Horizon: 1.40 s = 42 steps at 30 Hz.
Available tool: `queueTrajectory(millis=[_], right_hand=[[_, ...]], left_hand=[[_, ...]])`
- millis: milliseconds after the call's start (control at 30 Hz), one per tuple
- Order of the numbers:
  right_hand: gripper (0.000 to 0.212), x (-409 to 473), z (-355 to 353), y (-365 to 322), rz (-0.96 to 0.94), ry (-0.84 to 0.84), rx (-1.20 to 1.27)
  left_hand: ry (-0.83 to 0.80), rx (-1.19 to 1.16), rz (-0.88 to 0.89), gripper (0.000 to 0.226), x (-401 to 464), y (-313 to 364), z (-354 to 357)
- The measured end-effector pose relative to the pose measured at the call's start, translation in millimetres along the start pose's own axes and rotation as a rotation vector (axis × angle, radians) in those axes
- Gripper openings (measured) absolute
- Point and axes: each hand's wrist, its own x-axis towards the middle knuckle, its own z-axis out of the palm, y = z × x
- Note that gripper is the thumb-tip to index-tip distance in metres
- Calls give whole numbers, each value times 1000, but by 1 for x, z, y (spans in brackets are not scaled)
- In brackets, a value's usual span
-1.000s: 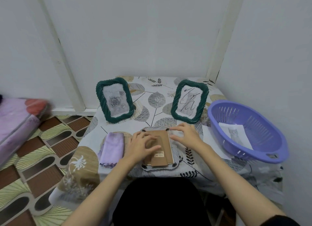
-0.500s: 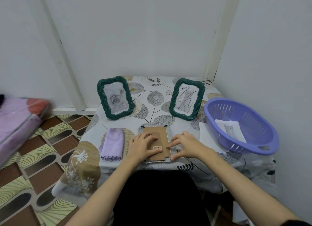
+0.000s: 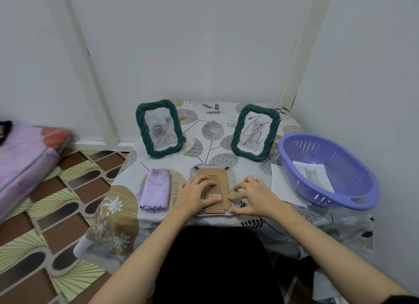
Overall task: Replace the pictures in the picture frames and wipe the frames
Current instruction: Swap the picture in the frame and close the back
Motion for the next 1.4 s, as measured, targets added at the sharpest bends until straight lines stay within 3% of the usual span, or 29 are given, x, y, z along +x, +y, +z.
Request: queueTrajectory(millis=[133, 233, 400, 567, 667, 767, 967, 1133, 1400], right_hand=[[42, -5, 13, -3, 60, 134, 68], [44, -5, 19, -6, 96, 193, 113], [28, -4, 10, -10, 262, 95, 294], [41, 4, 8, -20, 288, 13, 162], [51, 7, 5, -23, 293, -30, 112], [54, 8, 3, -26, 297, -43, 82], [54, 8, 2, -28, 319, -50, 81], [52, 5, 3, -30, 339, -38, 92], [51, 2, 6, -33, 355, -41, 103]], left_hand=[[3, -11, 3, 53, 0, 0, 0], [7, -13, 4, 53, 0, -1, 1], [-40, -31, 4, 49, 1, -1, 0], [-139, -434, -20, 36, 0, -13, -20], [-220, -417, -10, 35, -8, -22, -34], [-313, -332, 18, 50, -16, -24, -41], [-345, -217, 66, 62, -22, -26, -44], [-257, -89, 146, 55, -30, -26, -40], [6, -160, 122, 39, -38, -23, -24]])
